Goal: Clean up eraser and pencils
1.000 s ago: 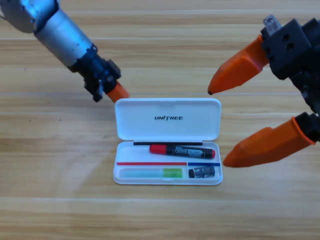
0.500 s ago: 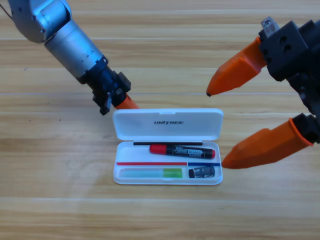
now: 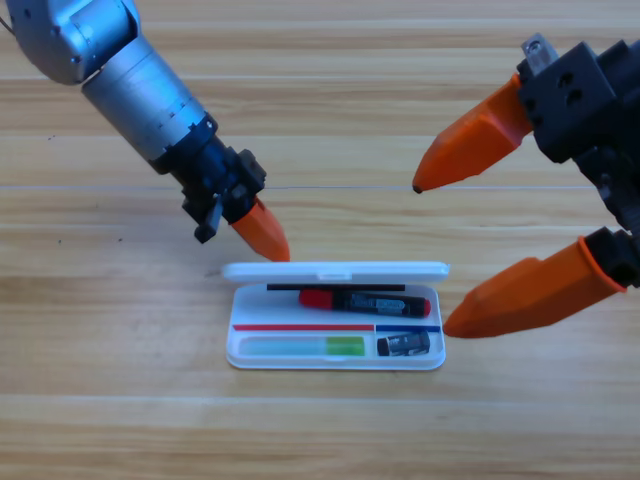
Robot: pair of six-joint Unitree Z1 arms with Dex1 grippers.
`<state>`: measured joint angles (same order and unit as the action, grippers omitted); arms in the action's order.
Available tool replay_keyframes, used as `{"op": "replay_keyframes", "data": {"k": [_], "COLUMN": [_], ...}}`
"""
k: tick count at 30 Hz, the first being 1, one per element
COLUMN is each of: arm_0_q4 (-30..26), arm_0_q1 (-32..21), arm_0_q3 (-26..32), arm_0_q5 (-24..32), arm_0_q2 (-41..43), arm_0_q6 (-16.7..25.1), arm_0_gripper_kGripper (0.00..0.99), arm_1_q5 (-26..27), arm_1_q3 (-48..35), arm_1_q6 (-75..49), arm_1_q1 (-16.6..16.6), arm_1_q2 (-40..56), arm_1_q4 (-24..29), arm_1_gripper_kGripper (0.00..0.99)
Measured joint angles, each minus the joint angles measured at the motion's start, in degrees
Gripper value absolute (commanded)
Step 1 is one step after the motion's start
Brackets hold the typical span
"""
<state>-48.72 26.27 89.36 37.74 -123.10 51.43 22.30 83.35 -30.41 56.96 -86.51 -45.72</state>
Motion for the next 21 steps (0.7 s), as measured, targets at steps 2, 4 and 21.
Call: {"op": "replay_keyframes", "data": {"k": [2,4,21], "arm_0_q4": [0.1,0.4,8.6], "arm_0_q1": [0.4,1.0,4.6], "arm_0_q3": [-0.6,-1.2,-9.0], "arm_0_q5": [0.0,0.0,-0.8], "arm_0_q2": [0.4,0.4,0.5], "arm_0_q6": [0.0,0.0,0.0], "arm_0_gripper_kGripper": [0.0,0.0,0.0], "arm_1_q5": [0.0,0.0,0.4], "arm_1_q3": [0.0,0.0,0.0], "arm_1_q6": [0.0,0.0,0.2], "arm_1_q1": [0.0,0.0,0.0], "arm_1_q2": [0.0,0.0,0.0], "arm_1_q4": [0.0,0.0,0.0], "arm_1_gripper_kGripper": [0.917,0.917,0.917]}}
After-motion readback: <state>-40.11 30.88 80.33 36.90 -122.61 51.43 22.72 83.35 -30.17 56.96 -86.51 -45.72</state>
